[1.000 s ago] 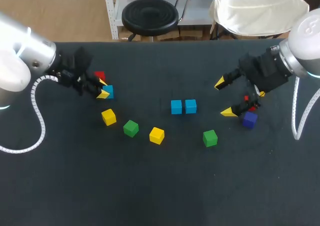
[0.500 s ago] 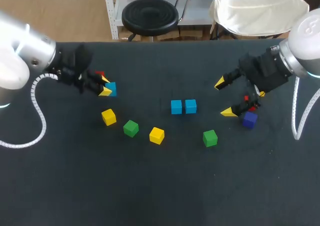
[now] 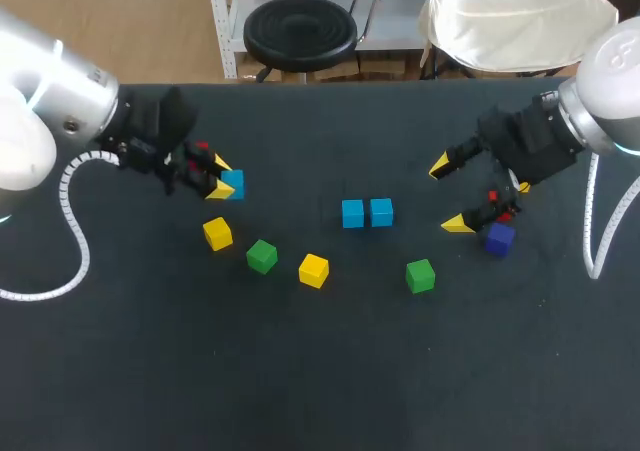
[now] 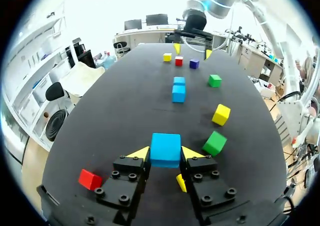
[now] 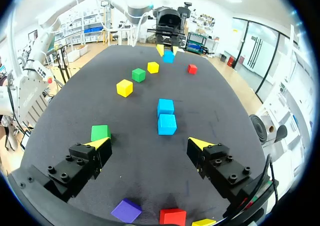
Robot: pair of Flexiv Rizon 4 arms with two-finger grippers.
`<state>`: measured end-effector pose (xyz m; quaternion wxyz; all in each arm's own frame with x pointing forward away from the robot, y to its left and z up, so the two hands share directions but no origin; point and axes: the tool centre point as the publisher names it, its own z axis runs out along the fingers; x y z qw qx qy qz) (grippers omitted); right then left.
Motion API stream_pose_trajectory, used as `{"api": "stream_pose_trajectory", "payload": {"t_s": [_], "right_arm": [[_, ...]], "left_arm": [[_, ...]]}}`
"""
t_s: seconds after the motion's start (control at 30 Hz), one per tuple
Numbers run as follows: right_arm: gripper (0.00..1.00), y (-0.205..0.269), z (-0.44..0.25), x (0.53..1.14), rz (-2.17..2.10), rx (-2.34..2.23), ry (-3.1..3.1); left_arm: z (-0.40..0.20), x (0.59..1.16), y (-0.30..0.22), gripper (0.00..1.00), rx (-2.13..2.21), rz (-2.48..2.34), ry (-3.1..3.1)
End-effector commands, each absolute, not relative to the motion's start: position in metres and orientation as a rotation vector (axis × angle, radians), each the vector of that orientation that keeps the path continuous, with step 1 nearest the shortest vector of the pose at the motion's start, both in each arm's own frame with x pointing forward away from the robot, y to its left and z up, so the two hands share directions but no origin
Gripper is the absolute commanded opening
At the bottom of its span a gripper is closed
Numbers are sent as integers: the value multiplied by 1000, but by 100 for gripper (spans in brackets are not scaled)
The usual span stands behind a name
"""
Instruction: Place the blue cubes, place green cubes on the blue cubes, place the yellow cubes on the green cubes, then place the red cubes on the yellow cubes, and place purple cube on the red cubes.
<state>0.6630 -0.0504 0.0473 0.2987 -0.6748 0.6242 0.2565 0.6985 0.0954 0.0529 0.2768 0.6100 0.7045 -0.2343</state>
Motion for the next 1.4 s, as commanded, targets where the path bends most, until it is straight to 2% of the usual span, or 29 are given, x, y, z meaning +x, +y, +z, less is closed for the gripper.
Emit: {"api": "stream_pose_trajectory", "payload": {"t_s": [0.03, 0.67, 1.4], "right_arm": [[100, -51, 47, 663, 682, -1791, 1656], [100, -51, 47, 663, 682, -1791, 1656], [100, -51, 47, 663, 682, -1791, 1656]], "left_arm": [[55, 694, 97, 0, 1633, -617, 1893], [55, 694, 97, 0, 1633, -617, 1893], [43, 654, 22, 0, 1679, -836, 1783]]}}
